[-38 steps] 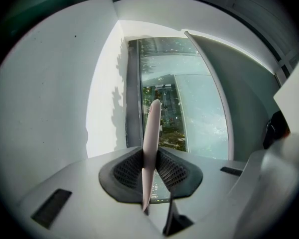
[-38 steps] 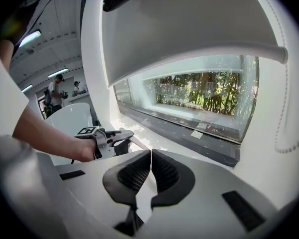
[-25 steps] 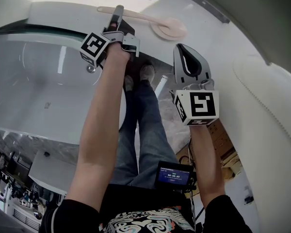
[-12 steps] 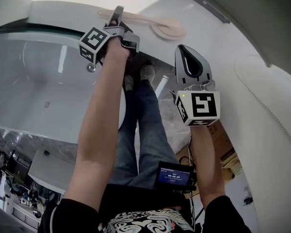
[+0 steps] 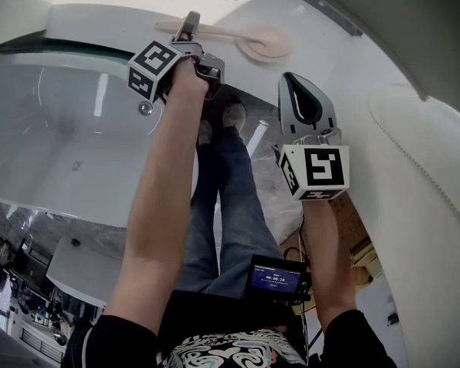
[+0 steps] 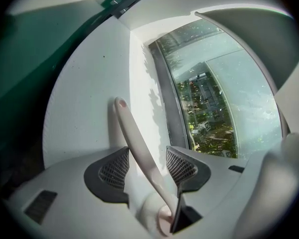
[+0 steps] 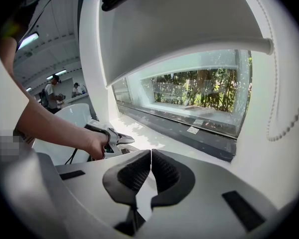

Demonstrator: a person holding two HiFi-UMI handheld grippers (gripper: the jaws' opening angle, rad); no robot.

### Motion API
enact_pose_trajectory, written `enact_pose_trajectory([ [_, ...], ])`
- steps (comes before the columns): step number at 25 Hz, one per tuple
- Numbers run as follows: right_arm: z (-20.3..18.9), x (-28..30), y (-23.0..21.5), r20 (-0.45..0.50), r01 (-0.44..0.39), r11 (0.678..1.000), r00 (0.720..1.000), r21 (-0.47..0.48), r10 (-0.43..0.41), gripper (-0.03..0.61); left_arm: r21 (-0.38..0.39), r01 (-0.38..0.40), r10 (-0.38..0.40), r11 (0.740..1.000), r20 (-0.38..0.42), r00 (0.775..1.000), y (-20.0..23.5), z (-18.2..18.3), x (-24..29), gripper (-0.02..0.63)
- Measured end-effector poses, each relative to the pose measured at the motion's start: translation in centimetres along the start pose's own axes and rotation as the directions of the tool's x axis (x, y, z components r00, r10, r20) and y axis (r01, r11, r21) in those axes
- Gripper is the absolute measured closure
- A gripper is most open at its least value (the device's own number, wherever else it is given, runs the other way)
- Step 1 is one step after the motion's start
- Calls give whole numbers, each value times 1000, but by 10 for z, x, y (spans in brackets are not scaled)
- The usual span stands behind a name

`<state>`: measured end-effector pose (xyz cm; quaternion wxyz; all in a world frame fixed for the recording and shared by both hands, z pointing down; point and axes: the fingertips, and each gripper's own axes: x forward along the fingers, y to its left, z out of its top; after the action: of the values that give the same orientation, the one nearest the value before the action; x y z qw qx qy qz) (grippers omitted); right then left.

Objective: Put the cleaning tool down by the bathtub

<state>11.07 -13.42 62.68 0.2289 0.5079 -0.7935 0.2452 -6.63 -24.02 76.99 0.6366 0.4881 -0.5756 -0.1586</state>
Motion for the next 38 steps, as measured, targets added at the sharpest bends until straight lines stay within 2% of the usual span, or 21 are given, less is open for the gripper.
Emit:
enact_pose_trajectory([
  [11, 3, 1, -1, 11, 13, 1000, 1000, -5, -12, 551, -9, -6, 6, 1000, -24, 1000, 3, -6, -7, 374],
  [20, 5, -2, 8, 17, 11, 1000, 1000, -20, -11, 551, -4, 54, -54, 999, -66, 996, -9, -14, -16, 374],
  [24, 8, -20, 5, 28, 22, 1000, 999, -21, -22, 551, -1, 69, -69, 998, -85, 994, -18, -30, -34, 374],
  [38, 13, -43, 20, 40, 36, 998, 999, -44, -34, 551, 73, 171, -162, 983, -118, 980, -55, -29, -72, 376],
])
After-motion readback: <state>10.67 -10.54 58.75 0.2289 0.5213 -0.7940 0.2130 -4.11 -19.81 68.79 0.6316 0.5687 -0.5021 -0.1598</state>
